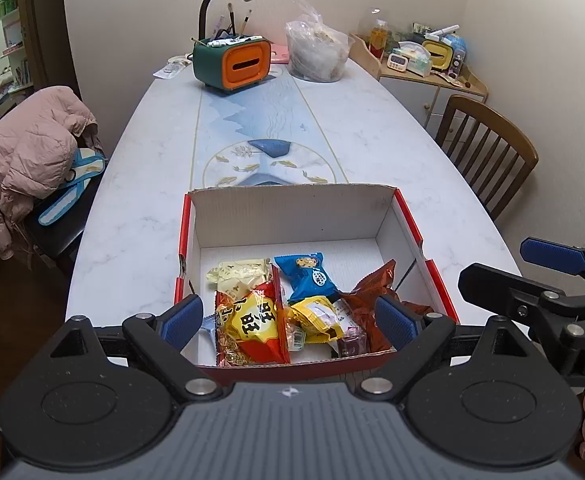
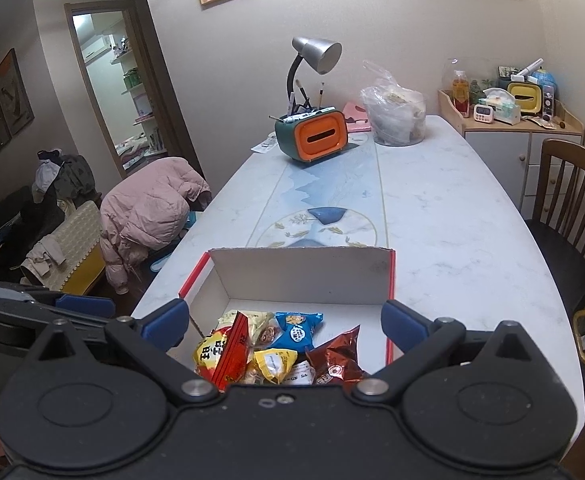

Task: Organize snacks

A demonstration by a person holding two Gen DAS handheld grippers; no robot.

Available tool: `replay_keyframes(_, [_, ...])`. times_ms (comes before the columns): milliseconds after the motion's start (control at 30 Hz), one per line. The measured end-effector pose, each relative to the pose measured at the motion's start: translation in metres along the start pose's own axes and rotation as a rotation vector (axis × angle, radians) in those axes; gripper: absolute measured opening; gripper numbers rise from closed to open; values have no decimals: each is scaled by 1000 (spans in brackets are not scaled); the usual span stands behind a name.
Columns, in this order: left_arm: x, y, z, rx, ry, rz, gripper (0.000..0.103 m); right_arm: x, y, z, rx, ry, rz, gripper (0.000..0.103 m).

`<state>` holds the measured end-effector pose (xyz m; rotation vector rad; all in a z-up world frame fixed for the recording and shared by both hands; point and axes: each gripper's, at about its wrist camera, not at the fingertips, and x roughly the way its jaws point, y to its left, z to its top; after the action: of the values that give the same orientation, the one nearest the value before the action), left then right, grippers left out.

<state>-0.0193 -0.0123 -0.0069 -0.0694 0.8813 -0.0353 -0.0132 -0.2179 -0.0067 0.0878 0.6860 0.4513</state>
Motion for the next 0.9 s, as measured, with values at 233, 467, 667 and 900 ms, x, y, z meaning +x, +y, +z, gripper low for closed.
replay_keyframes(233, [1,0,1,3,5,-12,93,2,-2,1,1,6,8,103])
replay_keyframes(467, [1,-2,1,11,5,-8,93,2,-3,2,5,5,3,102])
replay_keyframes(667, [3,-2,2,12,8,-12,93,3,-4,2,11,8,1,102])
replay_keyframes(900, [5,0,1,9,13,-18,93,5,-4,1,18,4,-5,102])
